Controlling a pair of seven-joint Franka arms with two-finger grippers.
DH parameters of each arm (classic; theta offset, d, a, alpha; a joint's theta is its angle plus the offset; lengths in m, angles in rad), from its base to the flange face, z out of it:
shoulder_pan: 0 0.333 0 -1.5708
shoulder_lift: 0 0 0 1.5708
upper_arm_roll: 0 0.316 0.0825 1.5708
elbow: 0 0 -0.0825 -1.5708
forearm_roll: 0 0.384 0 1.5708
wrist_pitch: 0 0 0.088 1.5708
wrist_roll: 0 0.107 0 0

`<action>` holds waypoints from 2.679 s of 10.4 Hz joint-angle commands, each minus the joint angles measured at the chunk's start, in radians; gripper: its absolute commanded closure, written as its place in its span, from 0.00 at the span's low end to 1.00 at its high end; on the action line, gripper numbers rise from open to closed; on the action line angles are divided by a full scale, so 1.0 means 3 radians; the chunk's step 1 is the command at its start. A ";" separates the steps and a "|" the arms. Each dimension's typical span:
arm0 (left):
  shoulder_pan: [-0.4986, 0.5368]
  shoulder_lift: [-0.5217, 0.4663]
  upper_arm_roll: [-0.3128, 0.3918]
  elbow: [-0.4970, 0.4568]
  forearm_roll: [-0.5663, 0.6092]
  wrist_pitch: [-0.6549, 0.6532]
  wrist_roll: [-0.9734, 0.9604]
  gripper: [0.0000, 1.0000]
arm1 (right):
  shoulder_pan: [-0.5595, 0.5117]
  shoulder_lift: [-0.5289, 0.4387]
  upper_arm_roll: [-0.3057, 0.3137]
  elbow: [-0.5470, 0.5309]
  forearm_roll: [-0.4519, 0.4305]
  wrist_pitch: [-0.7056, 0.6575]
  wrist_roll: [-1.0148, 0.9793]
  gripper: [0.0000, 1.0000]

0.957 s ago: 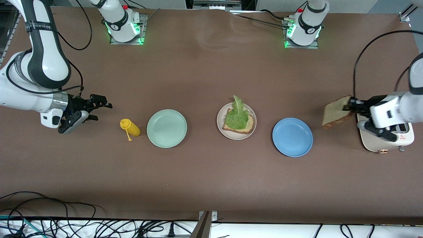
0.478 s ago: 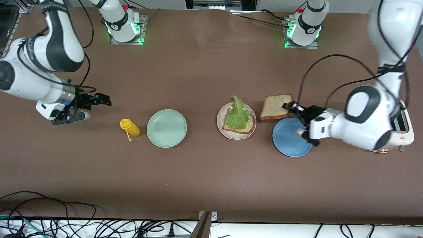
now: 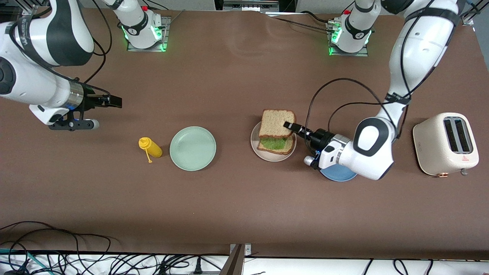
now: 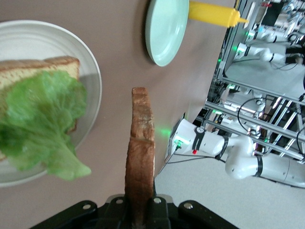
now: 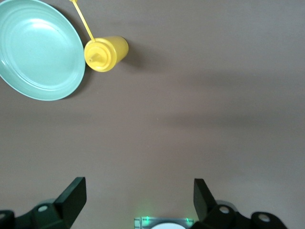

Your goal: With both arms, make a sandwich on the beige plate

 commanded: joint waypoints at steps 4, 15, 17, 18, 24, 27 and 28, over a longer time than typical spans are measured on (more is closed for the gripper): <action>0.0016 0.0451 0.0056 0.0096 -0.0347 0.0120 0.0825 1.00 | -0.0039 0.0006 0.0120 0.0147 -0.0109 -0.0203 0.0159 0.00; 0.0103 0.0032 0.0270 0.0147 0.0860 0.0135 0.0784 0.00 | -0.0151 0.0103 0.0105 0.0285 -0.0134 -0.0162 0.0134 0.00; 0.0098 -0.0161 0.0327 0.0147 0.1084 0.0130 0.0688 0.00 | -0.0126 0.0103 0.0110 0.0285 -0.0140 -0.0151 0.0174 0.00; 0.0098 -0.0294 0.0322 0.0147 0.1232 0.0115 0.0500 0.00 | -0.0126 0.0103 0.0115 0.0280 -0.0134 -0.0157 0.0175 0.00; 0.0062 -0.1265 0.0286 0.0137 0.2627 -0.0125 -0.0508 0.00 | -0.0024 0.0078 0.0130 0.0249 -0.0226 -0.0172 0.0175 0.00; -0.0080 -0.1726 0.0291 0.0076 0.2951 -0.0330 -0.0576 0.00 | -0.0019 0.0001 0.0130 0.0157 -0.0226 -0.0106 0.0180 0.00; -0.0101 -0.1874 0.0316 0.0071 0.2992 -0.0330 -0.0667 0.00 | -0.0024 -0.0024 0.0130 0.0091 -0.0206 -0.0100 0.0185 0.00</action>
